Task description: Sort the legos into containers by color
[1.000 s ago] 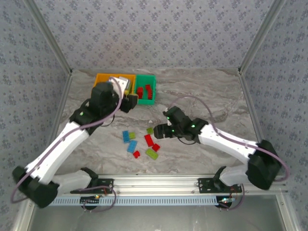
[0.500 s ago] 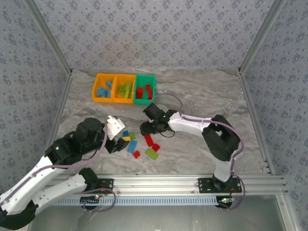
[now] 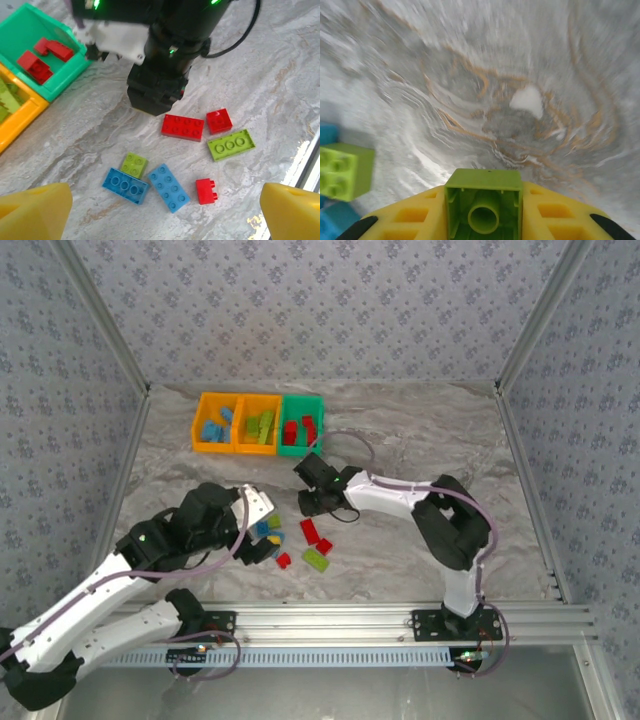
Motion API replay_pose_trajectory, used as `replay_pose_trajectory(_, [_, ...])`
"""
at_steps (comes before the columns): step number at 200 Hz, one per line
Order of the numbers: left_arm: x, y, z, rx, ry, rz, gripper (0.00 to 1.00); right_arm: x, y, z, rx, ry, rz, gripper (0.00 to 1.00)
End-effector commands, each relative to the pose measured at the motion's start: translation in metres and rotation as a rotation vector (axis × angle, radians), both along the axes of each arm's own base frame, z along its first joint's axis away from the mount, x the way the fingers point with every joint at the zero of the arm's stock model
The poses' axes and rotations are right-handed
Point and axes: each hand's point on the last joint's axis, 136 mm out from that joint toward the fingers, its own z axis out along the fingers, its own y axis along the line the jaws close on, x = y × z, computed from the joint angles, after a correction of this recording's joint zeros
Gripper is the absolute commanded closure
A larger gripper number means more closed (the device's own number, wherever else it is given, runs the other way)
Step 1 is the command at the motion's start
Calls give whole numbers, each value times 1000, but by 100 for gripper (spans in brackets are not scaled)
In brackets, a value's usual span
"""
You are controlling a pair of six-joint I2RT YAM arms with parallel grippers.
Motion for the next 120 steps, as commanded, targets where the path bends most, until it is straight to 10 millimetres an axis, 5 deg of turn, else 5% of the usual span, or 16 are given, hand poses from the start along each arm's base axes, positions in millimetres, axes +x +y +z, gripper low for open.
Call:
replay_pose_trajectory(1, [17, 14, 21, -70, -83, 113, 3, 28, 16, 90, 181, -274, 12, 71])
replay_pose_trajectory(29, [30, 33, 30, -115, -114, 223, 3, 60, 40, 151, 313, -532, 71, 68])
replay_pose_trajectory(53, [34, 41, 32, -123, -124, 265, 3, 99, 58, 170, 347, -719, 113, 68])
replay_pose_trajectory(87, [35, 43, 32, -119, -127, 274, 3, 157, 88, 145, 297, -738, 172, 68])
replay_pose_trajectory(120, [36, 44, 29, -118, -119, 281, 2, 192, 109, 105, 235, -686, 201, 69])
